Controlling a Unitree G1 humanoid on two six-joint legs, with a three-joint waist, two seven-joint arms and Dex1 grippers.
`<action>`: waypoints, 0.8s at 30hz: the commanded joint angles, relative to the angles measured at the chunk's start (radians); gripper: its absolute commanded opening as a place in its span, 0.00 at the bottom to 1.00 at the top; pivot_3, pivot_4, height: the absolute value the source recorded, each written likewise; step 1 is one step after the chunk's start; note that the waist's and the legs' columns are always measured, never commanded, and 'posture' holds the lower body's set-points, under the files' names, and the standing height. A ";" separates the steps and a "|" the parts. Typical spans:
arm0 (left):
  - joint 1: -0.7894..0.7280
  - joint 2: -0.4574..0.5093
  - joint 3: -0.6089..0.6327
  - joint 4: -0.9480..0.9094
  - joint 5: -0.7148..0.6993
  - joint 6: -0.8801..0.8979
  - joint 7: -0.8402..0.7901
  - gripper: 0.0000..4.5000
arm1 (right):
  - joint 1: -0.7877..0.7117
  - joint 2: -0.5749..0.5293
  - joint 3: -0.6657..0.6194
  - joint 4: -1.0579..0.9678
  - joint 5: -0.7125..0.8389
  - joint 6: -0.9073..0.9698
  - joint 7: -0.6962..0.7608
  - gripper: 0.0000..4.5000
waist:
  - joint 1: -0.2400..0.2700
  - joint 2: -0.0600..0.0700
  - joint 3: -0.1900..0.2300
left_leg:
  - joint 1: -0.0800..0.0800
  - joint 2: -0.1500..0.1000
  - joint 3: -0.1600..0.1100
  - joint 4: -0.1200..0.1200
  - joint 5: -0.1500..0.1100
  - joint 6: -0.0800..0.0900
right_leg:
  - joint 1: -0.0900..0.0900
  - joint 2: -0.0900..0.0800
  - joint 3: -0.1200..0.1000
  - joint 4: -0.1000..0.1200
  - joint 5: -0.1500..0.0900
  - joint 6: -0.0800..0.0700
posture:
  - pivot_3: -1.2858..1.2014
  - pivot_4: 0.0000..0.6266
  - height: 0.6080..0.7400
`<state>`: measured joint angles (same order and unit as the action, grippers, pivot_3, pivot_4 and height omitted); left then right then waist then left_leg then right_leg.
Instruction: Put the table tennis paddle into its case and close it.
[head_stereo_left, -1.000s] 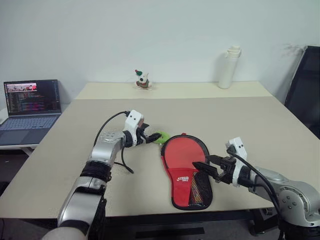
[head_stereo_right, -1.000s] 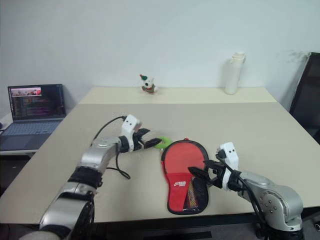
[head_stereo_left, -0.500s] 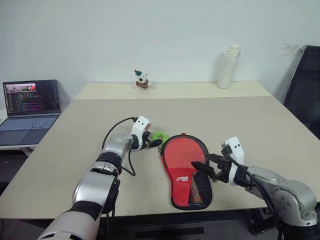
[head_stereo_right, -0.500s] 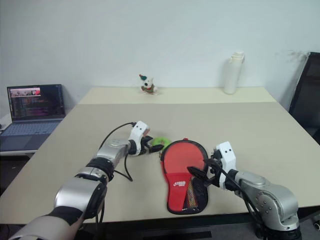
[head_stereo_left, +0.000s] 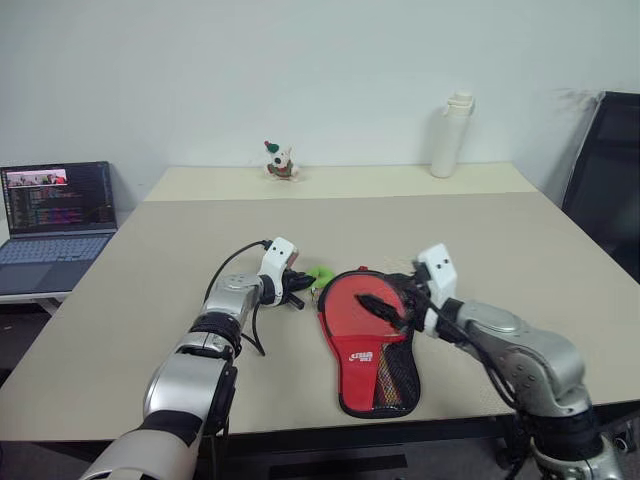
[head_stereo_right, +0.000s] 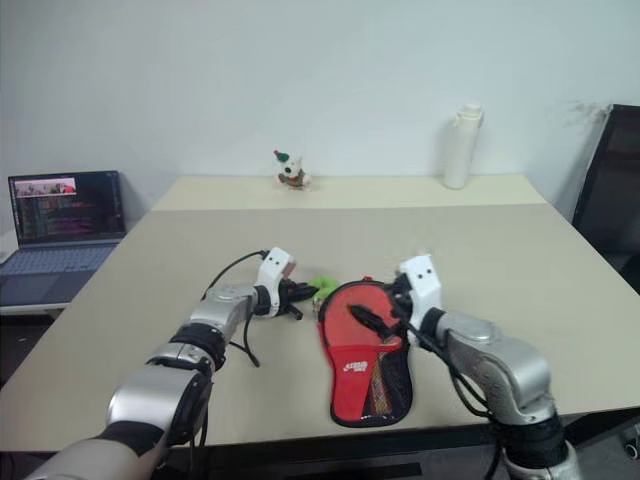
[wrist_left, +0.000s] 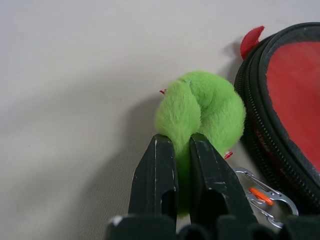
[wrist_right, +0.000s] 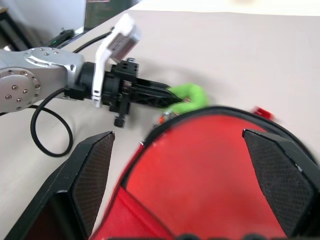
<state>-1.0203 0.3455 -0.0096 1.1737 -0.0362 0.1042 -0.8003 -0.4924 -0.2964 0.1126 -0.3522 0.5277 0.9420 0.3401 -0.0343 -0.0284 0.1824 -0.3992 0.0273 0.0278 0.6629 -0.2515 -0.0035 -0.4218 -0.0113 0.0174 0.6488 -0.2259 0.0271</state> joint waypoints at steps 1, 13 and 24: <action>0.029 0.003 0.009 -0.018 -0.001 0.032 -0.002 0.00 | -0.035 0.066 0.053 0.102 -0.074 -0.084 -0.026 1.00 | 0.000 0.000 0.000 | 0.000 0.001 0.000 0.000 0.000 0.000 | 0.000 0.000 0.000 0.000 0.000 0.000 | 0.52 0.24 1.00; 0.100 0.038 0.036 -0.199 -0.036 0.121 0.001 0.00 | 0.060 0.080 0.177 0.192 -0.254 -0.152 -0.018 1.00 | -0.001 -0.002 -0.001 | 0.000 0.001 -0.001 0.000 0.000 0.000 | -0.001 -0.001 0.001 0.000 0.002 -0.003 | 0.52 0.24 1.00; 0.191 0.053 0.076 -0.529 -0.093 0.263 0.071 0.00 | 0.088 0.084 0.189 0.192 -0.302 -0.150 -0.008 1.00 | 0.004 -0.004 -0.003 | 0.000 0.002 -0.003 0.000 0.000 0.000 | 0.000 -0.003 0.000 0.001 0.002 -0.004 | 0.52 0.24 1.00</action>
<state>-0.8118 0.3863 0.0475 0.6947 -0.1165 0.3687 -0.7507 -0.4193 -0.2137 0.2948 -0.1616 0.2352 0.7762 0.3259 -0.0302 -0.0326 0.1798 -0.3993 0.0287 0.0253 0.6634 -0.2515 -0.0037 -0.4219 -0.0148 0.0178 0.6493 -0.2236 0.0233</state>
